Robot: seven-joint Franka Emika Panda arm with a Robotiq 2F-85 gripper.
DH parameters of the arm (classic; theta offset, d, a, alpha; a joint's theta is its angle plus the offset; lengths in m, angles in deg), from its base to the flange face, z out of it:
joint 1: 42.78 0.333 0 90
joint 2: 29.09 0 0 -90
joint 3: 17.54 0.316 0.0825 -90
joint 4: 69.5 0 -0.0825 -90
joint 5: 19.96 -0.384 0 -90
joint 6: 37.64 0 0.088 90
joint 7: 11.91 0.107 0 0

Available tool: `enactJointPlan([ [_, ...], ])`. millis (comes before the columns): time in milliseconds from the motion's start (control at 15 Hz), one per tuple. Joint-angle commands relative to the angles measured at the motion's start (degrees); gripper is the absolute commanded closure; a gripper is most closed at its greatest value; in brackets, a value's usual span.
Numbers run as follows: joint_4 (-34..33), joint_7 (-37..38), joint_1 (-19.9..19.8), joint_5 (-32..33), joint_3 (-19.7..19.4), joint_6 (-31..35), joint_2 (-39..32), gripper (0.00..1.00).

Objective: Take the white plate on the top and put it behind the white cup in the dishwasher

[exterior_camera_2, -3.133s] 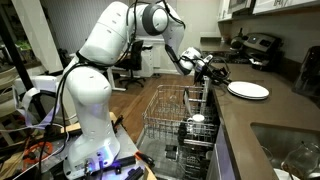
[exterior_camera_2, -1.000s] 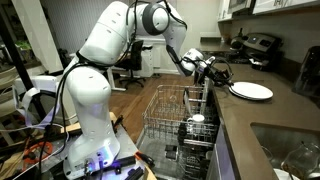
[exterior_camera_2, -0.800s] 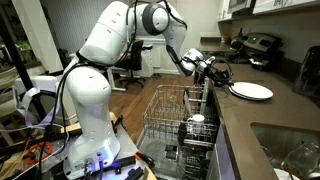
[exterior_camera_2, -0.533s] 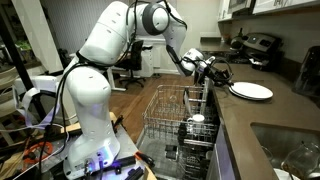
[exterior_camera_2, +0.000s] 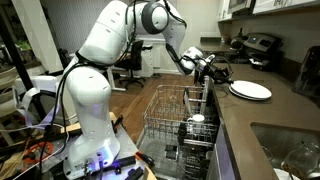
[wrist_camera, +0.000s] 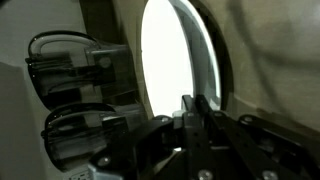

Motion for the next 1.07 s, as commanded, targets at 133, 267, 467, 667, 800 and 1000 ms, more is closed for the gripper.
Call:
enactJointPlan([
  [133, 0.10, -0.80, 0.12, 0.77, 1.18, -0.16, 1.62, 0.92],
  [267, -0.41, -0.83, 0.29, 0.74, 1.58, -0.04, 1.35, 0.92],
  [467, -1.07, -0.97, 0.51, 0.53, 2.22, 0.17, 0.91, 0.92],
  [667, -1.75, -1.09, 0.85, 0.49, 2.49, 0.24, 0.57, 0.92],
  [800, -1.76, -1.08, 0.85, 0.51, 2.63, 0.32, 0.62, 0.92],
  [1000, -1.14, -0.56, 0.55, 1.06, 2.50, 1.16, 0.81, 0.91],
])
